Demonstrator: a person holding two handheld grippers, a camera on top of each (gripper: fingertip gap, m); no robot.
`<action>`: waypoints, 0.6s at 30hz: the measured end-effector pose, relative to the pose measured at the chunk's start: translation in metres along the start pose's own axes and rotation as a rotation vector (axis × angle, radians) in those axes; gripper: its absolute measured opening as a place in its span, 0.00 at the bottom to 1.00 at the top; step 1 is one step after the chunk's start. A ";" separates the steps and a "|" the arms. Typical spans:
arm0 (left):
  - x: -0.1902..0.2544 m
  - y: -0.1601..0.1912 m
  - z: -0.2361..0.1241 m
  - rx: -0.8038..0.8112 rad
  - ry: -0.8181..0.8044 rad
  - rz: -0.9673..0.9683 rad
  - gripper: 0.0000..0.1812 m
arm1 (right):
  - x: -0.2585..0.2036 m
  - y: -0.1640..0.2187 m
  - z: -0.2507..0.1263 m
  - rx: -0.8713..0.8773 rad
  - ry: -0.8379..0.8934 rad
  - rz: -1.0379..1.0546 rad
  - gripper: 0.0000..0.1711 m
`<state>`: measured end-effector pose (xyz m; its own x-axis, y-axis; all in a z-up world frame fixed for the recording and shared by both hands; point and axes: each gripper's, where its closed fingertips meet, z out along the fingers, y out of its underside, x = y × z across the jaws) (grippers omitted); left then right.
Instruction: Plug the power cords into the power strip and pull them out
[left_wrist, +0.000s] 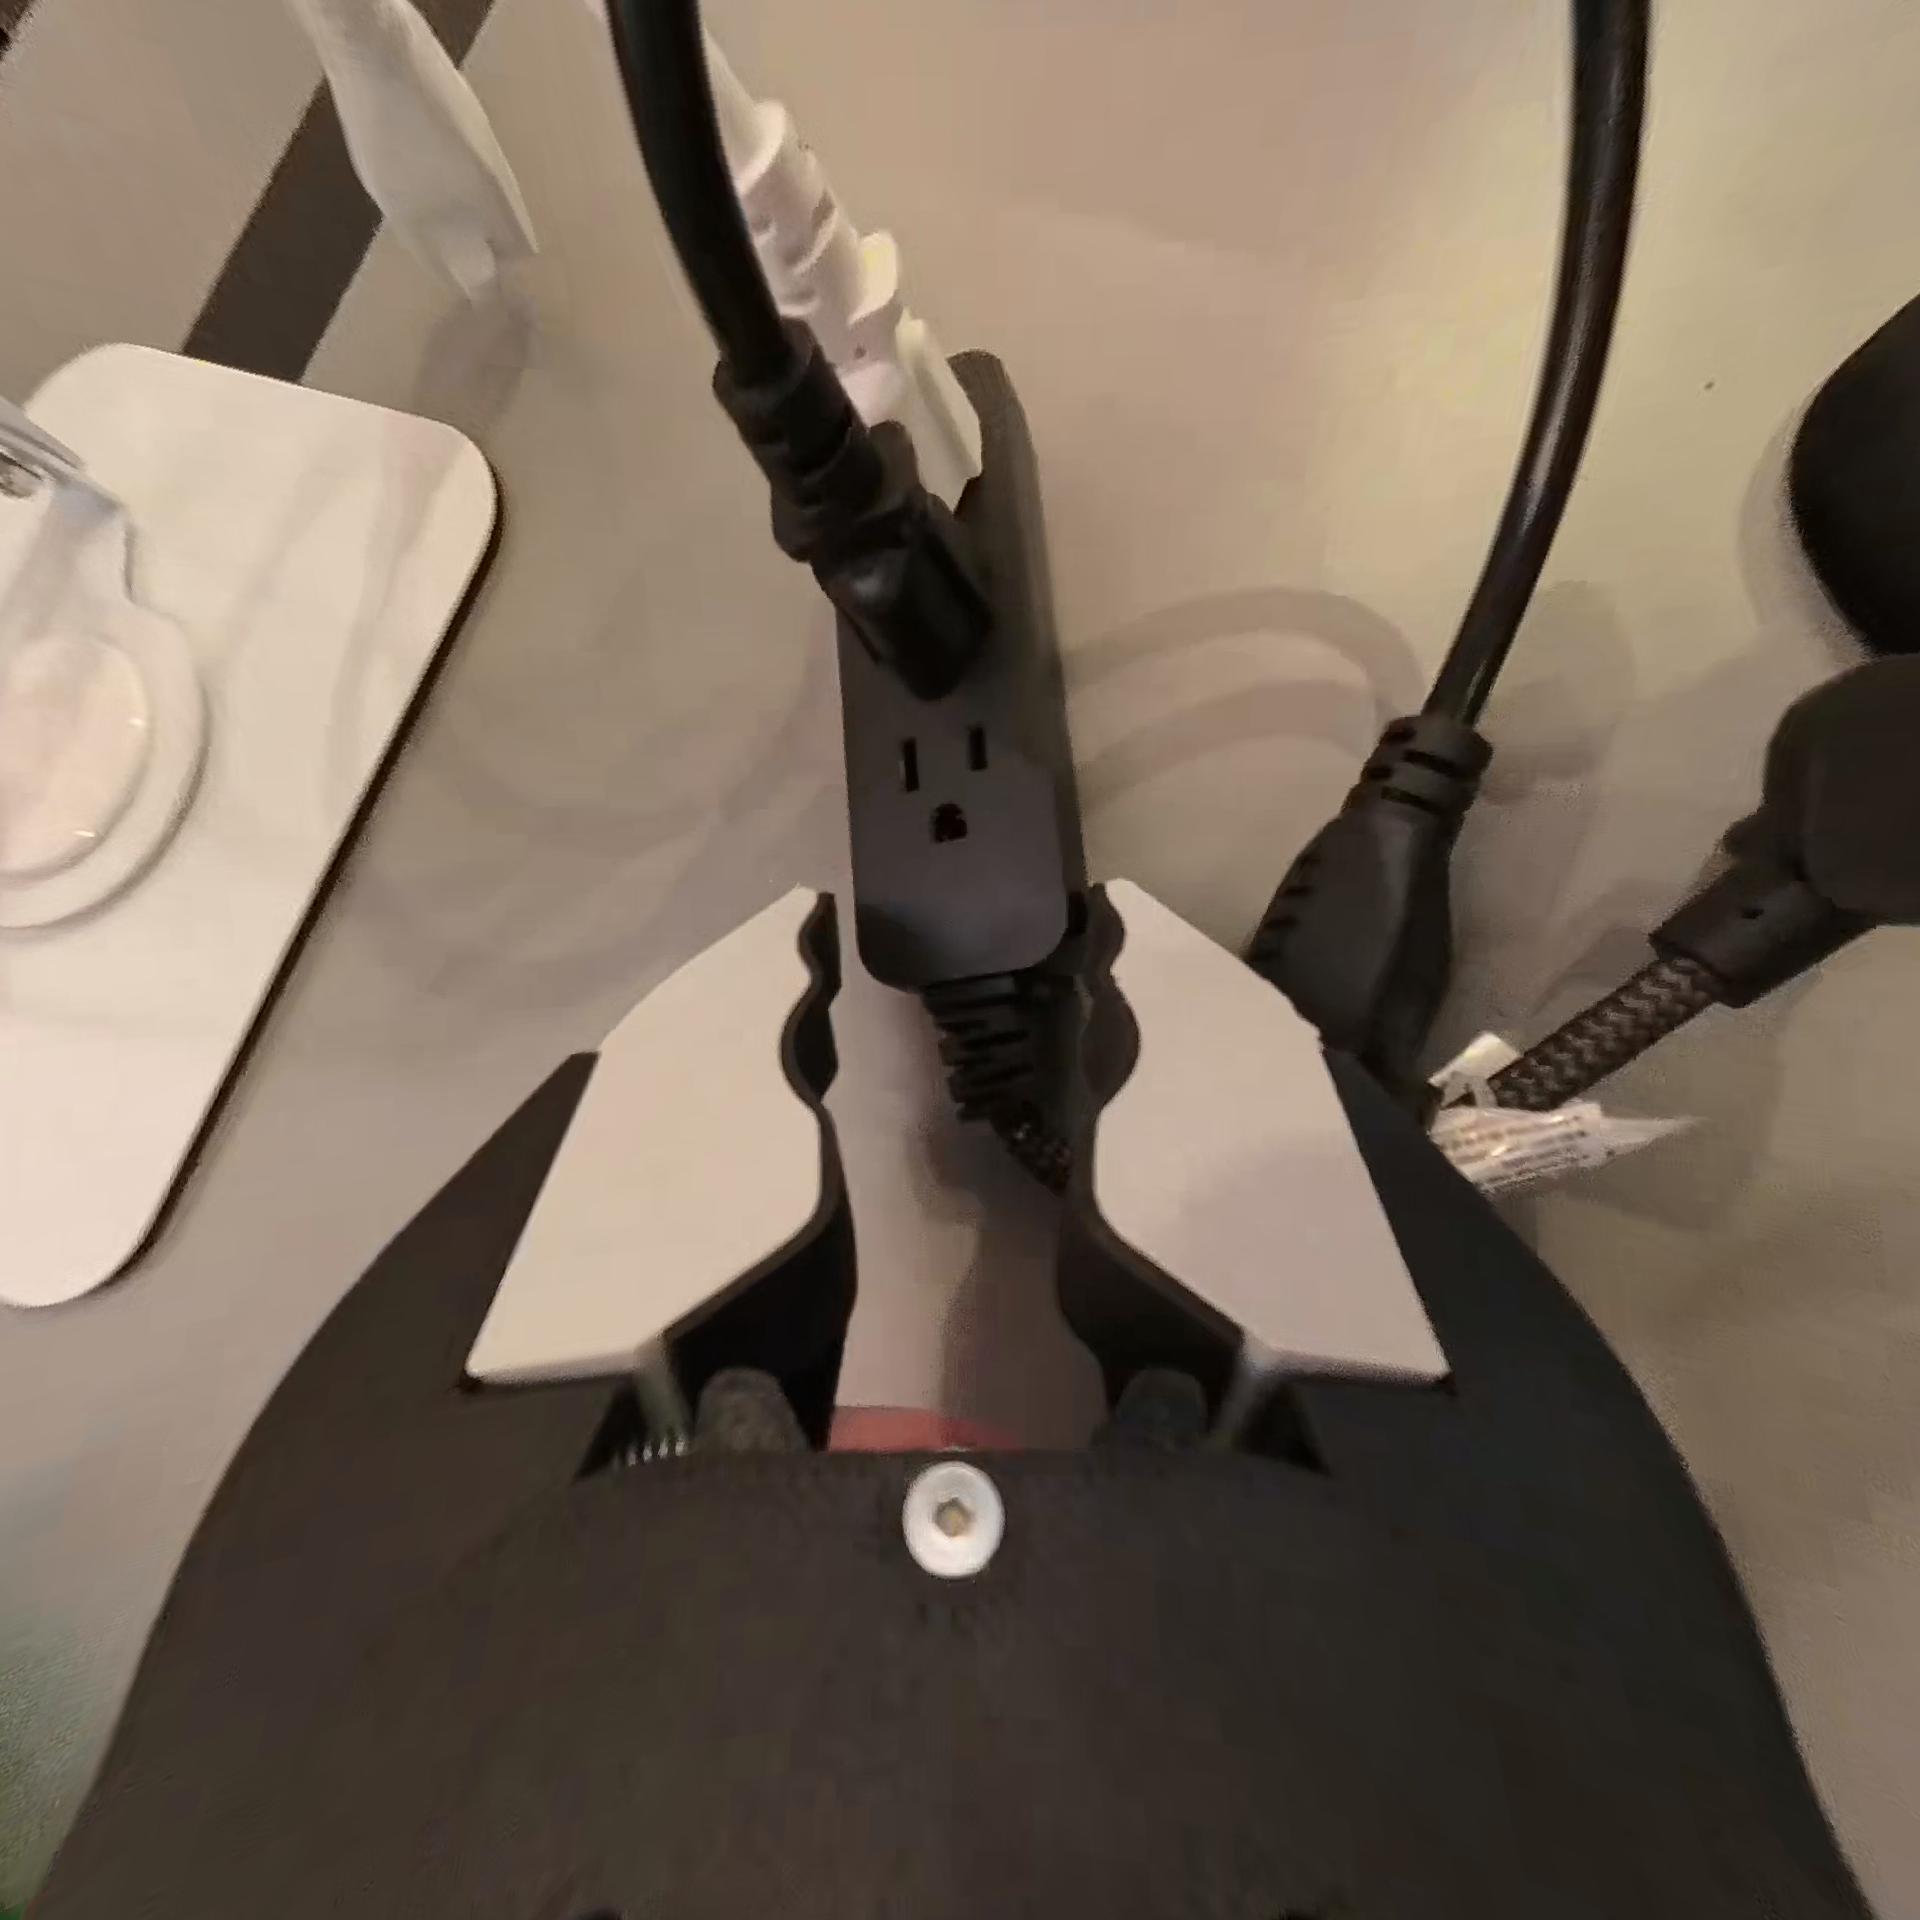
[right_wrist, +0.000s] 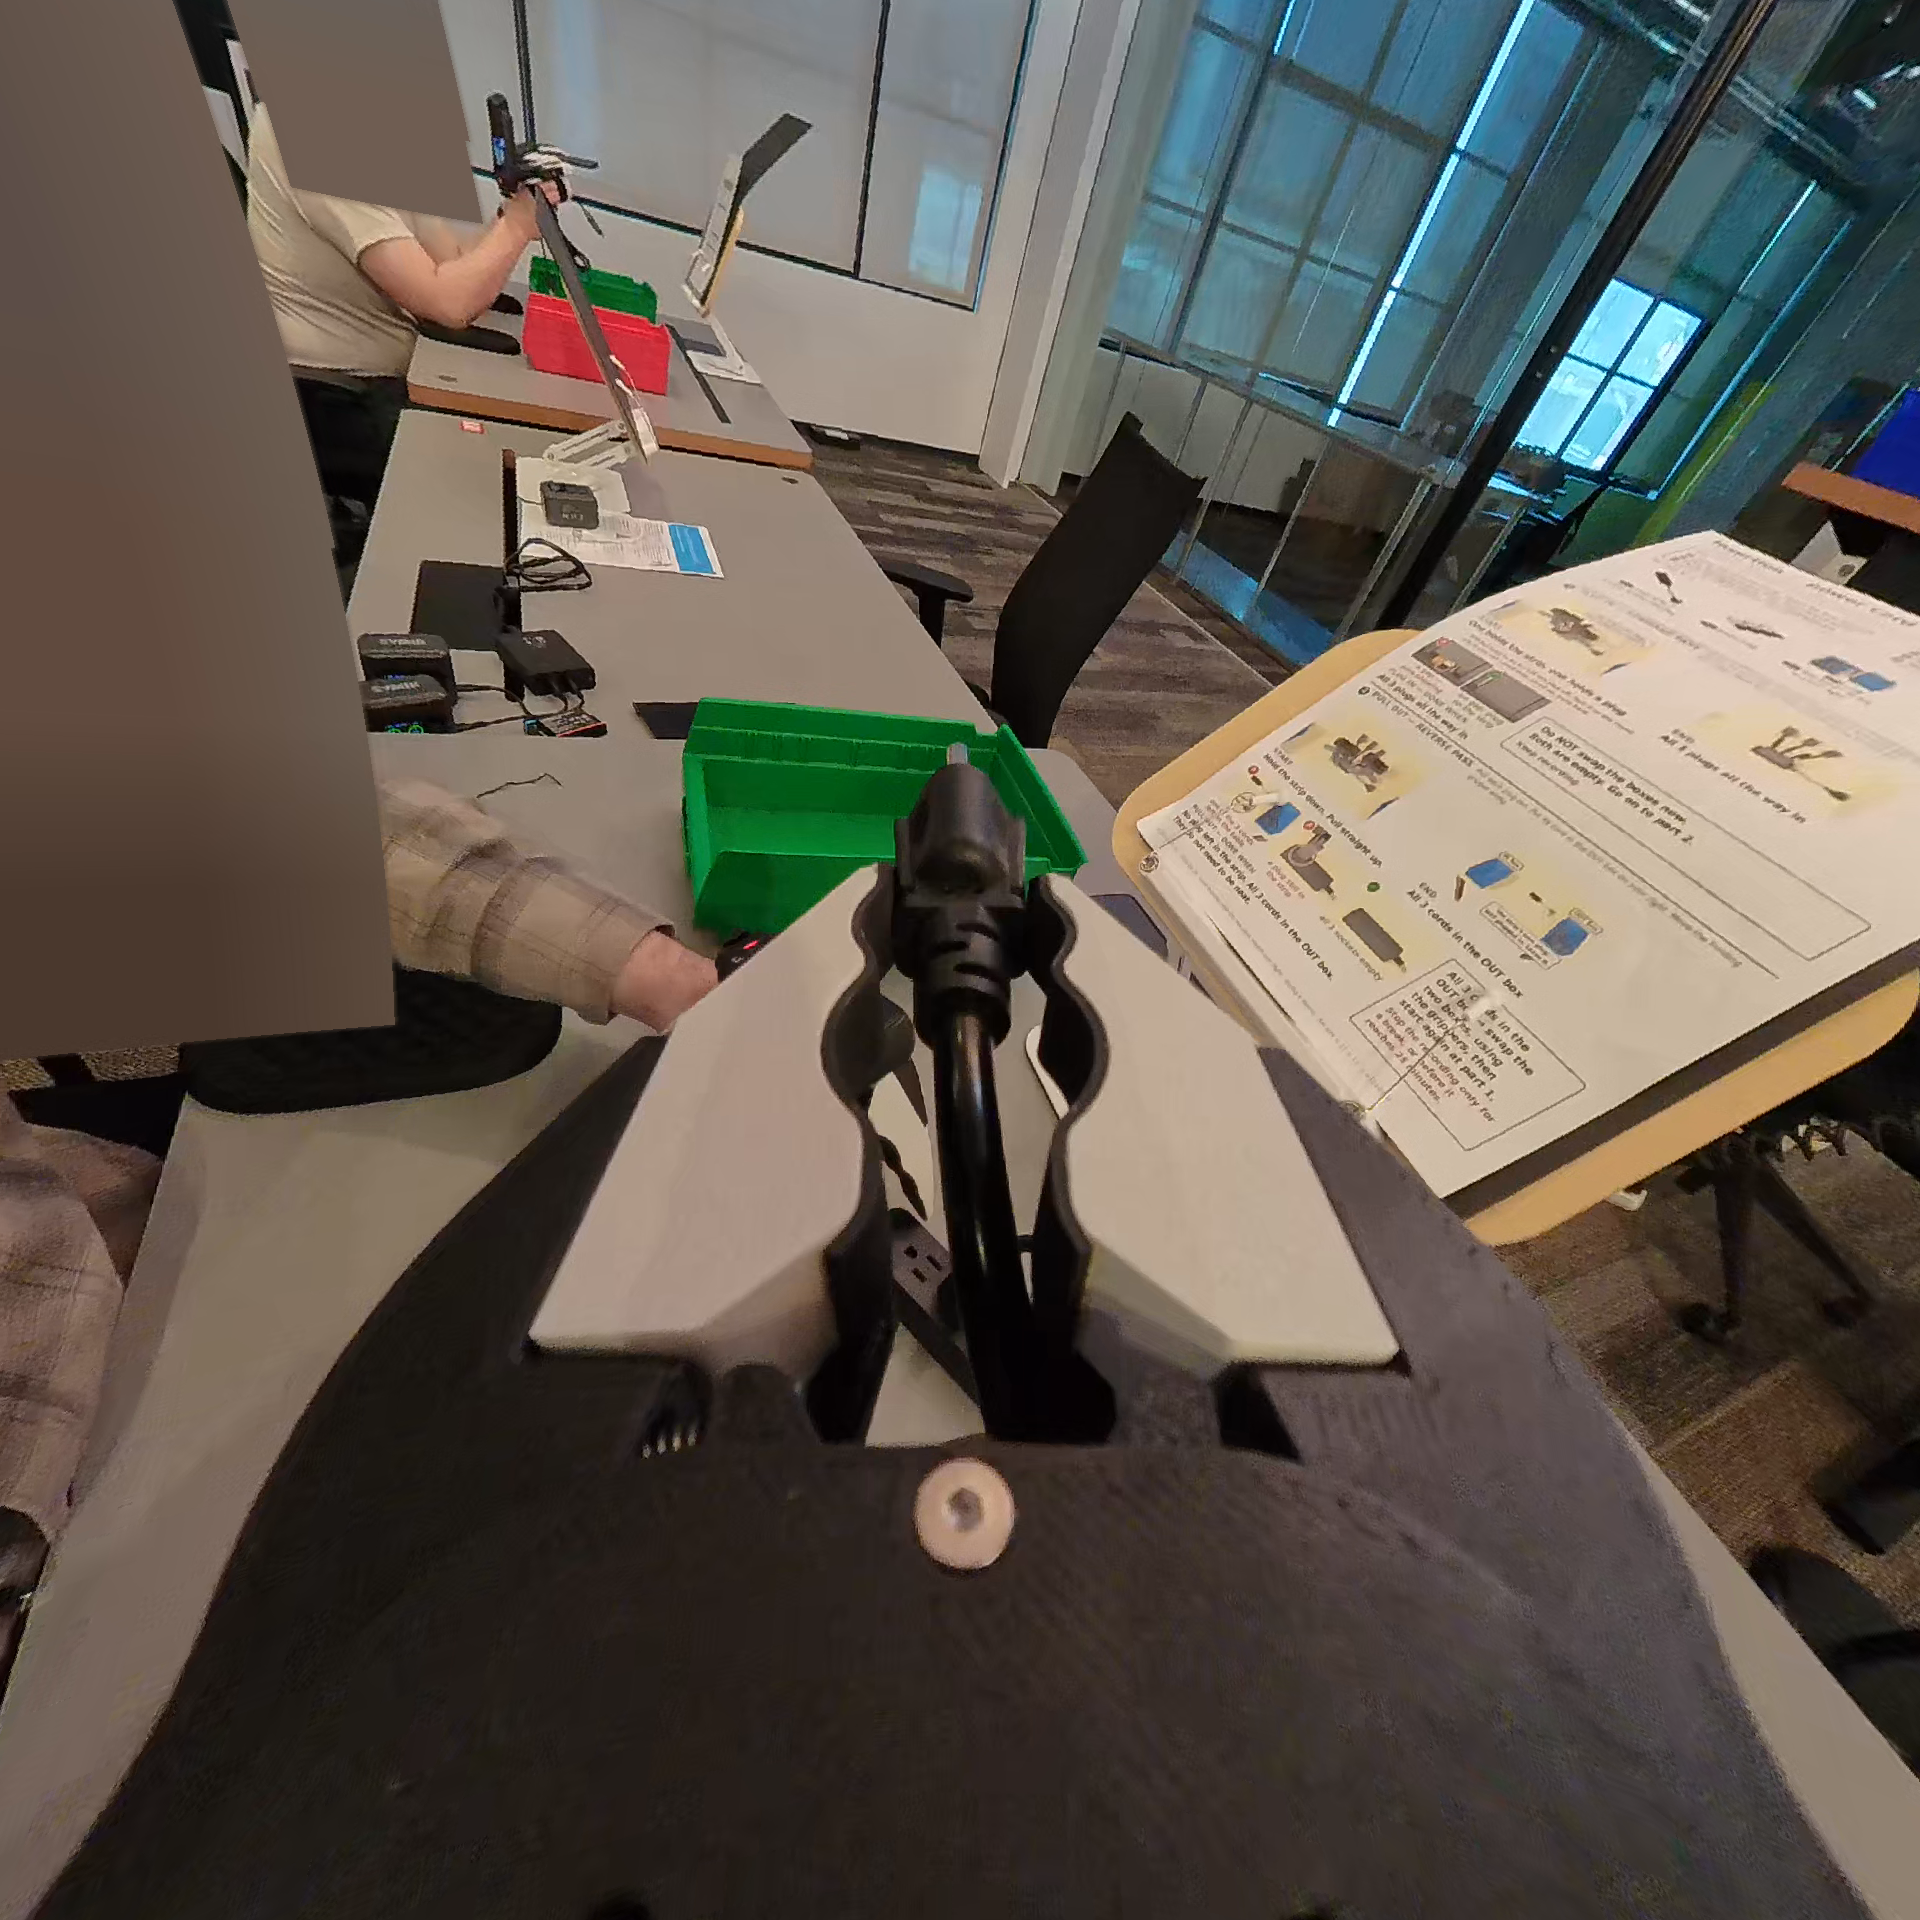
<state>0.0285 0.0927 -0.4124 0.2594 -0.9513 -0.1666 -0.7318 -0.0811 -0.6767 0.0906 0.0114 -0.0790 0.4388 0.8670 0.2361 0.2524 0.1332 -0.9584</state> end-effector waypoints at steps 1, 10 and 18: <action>0.001 0.000 0.001 0.002 0.011 -0.009 0.23 | 0.000 0.002 0.000 0.000 -0.003 0.003 0.13; -0.010 -0.013 -0.023 0.111 0.077 -0.139 0.26 | 0.003 0.011 0.002 0.003 -0.009 0.015 0.13; -0.001 -0.005 -0.006 0.005 0.204 -0.277 0.20 | 0.000 0.015 0.008 0.020 -0.034 0.032 0.13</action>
<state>0.0285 0.0919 -0.4049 0.3163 -0.9332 0.1705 -0.6475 -0.3437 -0.6801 0.0875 0.0169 -0.0947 0.4167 0.8867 0.2004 0.2212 0.1150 -0.9684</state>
